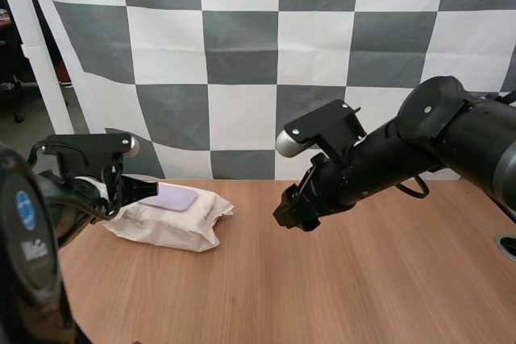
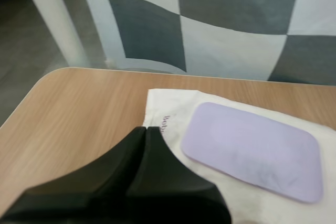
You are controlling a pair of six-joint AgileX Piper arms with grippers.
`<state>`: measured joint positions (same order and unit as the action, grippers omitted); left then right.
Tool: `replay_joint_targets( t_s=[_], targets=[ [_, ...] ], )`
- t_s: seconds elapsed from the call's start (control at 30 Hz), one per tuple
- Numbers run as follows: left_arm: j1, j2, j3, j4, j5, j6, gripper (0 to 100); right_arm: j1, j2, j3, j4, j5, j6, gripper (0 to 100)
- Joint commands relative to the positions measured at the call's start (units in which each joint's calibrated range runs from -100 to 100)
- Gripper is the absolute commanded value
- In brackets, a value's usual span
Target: Open the wet wipes lid
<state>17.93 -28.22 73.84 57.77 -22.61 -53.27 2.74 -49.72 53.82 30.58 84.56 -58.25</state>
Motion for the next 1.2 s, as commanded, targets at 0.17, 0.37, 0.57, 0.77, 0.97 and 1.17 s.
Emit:
replay_joint_targets(
  t_s=[0.17, 0.37, 0.57, 0.77, 0.97, 1.17],
  targets=[
    [4.33, 0.2, -1.8, 27.9, -34.5, -33.6, 0, 0.0, 0.0, 0.1, -0.1, 0.0, 0.1, 100],
    [6.09, 0.2, -6.8, 37.2, -33.1, -38.2, 0, 0.0, 0.0, 0.1, 0.0, 0.3, 0.9, 100],
    [7.29, 0.3, -7.6, 32.6, 5.3, -32.3, 0, 0.0, 0.0, 0.1, 0.1, 0.5, 1.1, 100],
    [7.59, 2.0, -5.9, 37.7, -18.0, -20.0, 0, 0.0, 0.0, 0.1, 0.9, 0.5, 1.1, 100],
    [7.59, 6.2, -5.8, 40.3, -9.5, -19.9, 0, 0.0, 0.0, 0.1, 0.9, 2.0, 1.1, 100],
    [7.59, 6.6, -5.4, 40.3, -0.9, -21.5, 0, 0.0, 0.0, 0.1, 0.9, 2.2, 1.1, 100]
  ],
)
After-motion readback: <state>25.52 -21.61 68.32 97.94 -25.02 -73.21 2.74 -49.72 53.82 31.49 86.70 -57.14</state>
